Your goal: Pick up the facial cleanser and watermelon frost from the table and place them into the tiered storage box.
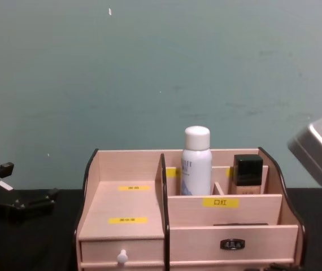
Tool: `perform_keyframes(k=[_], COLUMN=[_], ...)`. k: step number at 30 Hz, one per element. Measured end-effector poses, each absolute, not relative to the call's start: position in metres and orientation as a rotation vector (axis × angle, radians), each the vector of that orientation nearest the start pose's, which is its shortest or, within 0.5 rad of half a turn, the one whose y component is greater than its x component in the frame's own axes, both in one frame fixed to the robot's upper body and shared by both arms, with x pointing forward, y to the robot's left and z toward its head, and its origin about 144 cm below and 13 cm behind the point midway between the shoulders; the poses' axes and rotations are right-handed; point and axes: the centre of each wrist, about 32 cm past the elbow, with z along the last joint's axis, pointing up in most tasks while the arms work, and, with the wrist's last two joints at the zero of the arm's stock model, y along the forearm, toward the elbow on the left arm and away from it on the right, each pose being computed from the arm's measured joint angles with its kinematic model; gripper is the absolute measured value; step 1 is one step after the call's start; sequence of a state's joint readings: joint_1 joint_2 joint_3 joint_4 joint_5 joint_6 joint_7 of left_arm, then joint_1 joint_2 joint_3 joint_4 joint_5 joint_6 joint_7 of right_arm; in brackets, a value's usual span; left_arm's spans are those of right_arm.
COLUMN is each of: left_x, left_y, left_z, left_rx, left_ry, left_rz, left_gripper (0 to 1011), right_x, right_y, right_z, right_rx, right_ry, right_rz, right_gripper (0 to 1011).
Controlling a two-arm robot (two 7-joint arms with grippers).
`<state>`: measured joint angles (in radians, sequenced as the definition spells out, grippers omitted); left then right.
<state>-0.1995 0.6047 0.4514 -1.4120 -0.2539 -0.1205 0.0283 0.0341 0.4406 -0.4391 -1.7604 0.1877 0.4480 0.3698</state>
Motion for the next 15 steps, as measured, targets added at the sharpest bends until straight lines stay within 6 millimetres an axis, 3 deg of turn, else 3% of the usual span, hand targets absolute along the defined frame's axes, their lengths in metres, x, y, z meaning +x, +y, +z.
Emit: perform_keyframes(k=[15], left_x=[0.4886], left_y=[0.3096], left_z=[1.1398], left_rx=[0.304], left_ry=[-0.285], left_rz=[1.248], left_gripper=[1009], right_x=[0.4377], right_y=[-0.2019], right_z=[1.1691], right_rx=[-0.476], right_ry=[0.119], right_rz=[-0.767], right_gripper=[1003])
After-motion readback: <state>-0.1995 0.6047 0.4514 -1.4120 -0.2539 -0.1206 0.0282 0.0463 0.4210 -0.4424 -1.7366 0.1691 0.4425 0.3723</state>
